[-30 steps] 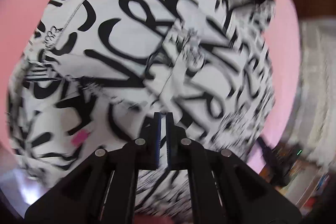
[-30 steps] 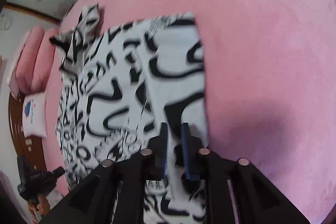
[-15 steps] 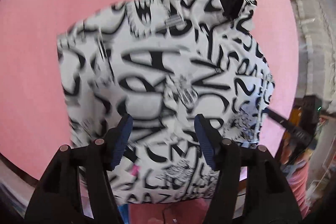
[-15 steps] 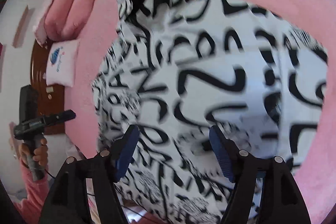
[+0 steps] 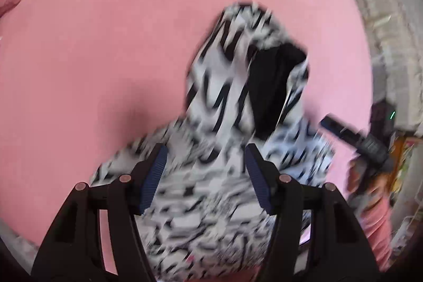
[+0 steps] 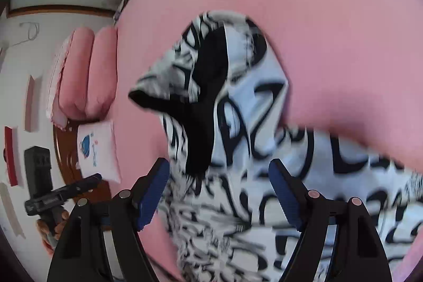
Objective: Fold large clothes
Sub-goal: 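Grasp the hood end of the jacket with both tools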
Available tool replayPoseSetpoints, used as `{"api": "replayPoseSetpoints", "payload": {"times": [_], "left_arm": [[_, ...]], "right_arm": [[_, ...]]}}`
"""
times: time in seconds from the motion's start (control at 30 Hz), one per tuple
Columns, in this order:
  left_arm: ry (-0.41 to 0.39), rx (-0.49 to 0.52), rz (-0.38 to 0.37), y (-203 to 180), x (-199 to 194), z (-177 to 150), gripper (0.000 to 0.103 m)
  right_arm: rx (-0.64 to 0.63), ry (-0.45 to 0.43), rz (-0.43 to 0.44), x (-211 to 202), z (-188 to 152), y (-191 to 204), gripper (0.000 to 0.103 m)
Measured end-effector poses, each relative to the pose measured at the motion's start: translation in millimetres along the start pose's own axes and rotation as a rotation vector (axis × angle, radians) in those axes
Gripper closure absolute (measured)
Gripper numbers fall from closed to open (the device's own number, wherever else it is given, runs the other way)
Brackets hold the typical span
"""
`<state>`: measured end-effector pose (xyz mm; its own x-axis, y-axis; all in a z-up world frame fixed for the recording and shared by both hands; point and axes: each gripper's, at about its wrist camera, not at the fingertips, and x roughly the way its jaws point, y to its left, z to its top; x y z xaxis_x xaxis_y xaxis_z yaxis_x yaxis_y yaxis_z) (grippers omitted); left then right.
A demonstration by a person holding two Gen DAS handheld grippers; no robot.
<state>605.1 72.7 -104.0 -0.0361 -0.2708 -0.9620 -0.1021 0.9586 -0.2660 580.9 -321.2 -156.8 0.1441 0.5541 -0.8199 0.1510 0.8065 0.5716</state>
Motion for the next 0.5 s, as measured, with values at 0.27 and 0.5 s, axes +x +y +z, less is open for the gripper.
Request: {"api": "replayPoseSetpoints", "payload": {"times": [0.27,0.5], "left_arm": [[-0.243,-0.136,-0.192,18.6,56.9,72.4,0.045],[-0.179,-0.316,-0.323,47.8,146.3,91.9,0.045]], "right_arm": [[0.005,-0.161,0.095,44.4,18.5,-24.3,0.023],[0.036,-0.254,0.098,72.9,23.6,-54.3,0.023]]}}
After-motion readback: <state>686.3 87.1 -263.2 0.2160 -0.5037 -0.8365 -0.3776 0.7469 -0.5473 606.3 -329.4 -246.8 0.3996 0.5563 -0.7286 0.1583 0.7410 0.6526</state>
